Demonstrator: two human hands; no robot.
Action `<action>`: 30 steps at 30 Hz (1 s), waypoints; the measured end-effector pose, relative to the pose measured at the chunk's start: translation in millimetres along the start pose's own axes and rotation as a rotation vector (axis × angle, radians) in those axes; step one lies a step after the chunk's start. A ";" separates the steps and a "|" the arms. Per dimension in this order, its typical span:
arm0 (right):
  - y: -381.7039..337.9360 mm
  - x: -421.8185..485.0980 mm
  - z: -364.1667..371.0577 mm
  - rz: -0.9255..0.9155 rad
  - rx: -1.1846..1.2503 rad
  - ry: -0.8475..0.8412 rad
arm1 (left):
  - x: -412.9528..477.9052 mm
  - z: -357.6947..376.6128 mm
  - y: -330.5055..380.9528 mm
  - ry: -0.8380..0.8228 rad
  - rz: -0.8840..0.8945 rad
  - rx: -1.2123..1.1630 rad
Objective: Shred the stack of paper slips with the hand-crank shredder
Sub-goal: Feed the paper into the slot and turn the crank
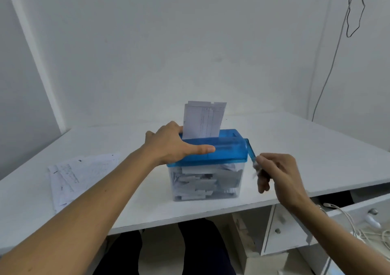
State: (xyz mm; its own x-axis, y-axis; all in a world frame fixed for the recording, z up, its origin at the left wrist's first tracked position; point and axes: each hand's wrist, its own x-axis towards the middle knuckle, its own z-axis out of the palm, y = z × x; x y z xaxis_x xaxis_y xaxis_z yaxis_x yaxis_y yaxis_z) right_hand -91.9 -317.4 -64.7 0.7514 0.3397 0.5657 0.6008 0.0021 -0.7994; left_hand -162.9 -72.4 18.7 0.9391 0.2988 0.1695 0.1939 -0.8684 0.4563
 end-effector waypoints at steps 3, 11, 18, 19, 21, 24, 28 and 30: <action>-17.7 20.6 -1.9 -0.122 -0.043 0.067 | 4.9 1.1 -4.4 -0.041 0.005 -0.019; -21.1 120.5 10.1 0.010 -0.197 0.180 | 4.0 8.0 -10.4 -0.026 0.015 -0.163; 38.2 123.2 34.3 0.301 -0.239 0.135 | 3.9 6.8 -7.1 0.033 0.048 -0.091; 45.4 119.8 39.7 0.335 -0.210 0.133 | 3.7 5.6 -7.9 0.040 0.044 -0.069; 55.2 115.1 54.0 0.403 -0.172 0.109 | 5.9 0.4 -14.0 0.052 0.031 -0.032; 55.7 101.5 71.8 0.416 -0.202 0.048 | 10.3 -8.5 -27.6 0.074 -0.026 -0.011; 47.3 77.5 83.4 0.329 -0.243 -0.054 | 16.4 -15.9 -47.8 0.108 -0.059 0.021; 38.9 67.0 82.4 0.324 -0.248 -0.108 | 20.2 -20.5 -59.2 0.097 -0.063 0.038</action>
State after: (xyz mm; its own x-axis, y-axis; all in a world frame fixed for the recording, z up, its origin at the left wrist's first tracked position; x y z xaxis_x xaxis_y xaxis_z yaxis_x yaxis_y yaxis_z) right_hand -40.7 -217.0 -74.6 0.8874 0.3825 0.2575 0.3952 -0.3433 -0.8520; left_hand -161.3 -6.8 12.9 0.8933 0.3882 0.2264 0.2636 -0.8607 0.4355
